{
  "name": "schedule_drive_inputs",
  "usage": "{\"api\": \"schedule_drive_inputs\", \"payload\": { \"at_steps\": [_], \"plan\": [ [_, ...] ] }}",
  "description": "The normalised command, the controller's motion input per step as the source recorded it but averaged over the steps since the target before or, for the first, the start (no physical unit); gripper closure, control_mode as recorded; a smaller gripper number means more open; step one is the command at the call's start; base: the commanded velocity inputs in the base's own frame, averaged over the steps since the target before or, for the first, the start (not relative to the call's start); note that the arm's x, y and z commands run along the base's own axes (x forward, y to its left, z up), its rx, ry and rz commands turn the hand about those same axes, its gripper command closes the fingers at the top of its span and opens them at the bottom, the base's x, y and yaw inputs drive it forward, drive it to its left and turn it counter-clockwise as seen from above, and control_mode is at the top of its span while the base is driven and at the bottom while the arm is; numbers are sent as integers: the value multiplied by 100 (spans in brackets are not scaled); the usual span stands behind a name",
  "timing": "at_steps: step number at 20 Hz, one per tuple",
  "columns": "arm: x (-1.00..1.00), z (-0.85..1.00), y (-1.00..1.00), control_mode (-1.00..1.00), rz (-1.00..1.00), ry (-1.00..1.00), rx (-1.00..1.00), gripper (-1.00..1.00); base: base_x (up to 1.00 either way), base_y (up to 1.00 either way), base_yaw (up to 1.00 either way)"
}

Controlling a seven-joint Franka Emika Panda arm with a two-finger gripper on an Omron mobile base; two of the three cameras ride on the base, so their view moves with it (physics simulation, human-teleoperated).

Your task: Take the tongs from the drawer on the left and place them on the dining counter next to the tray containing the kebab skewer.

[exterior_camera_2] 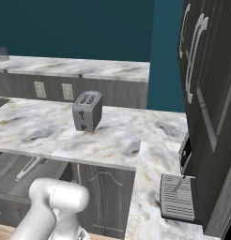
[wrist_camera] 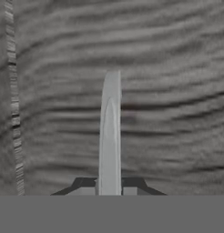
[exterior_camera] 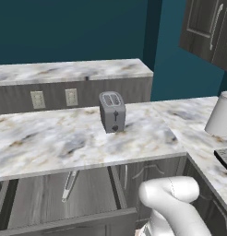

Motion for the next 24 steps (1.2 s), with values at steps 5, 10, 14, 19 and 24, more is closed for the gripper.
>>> {"api": "schedule_drive_inputs", "payload": {
  "at_steps": [5, 10, 14, 19, 24],
  "plan": [
    [-69, 0, 0, -100, 0, 0, 0, 100, 0, 0, 0],
    [-67, 0, 0, -100, 0, 0, 0, 100, 0, 0, 0],
    [-64, 0, 0, -100, 0, 0, 0, 100, 0, 0, 0],
    [-30, 0, 0, -100, 0, 0, 0, 100, 0, 0, 0],
    [-24, 0, 0, -100, 0, -1, 0, -100, 0, 0, 0]
  ]
}}
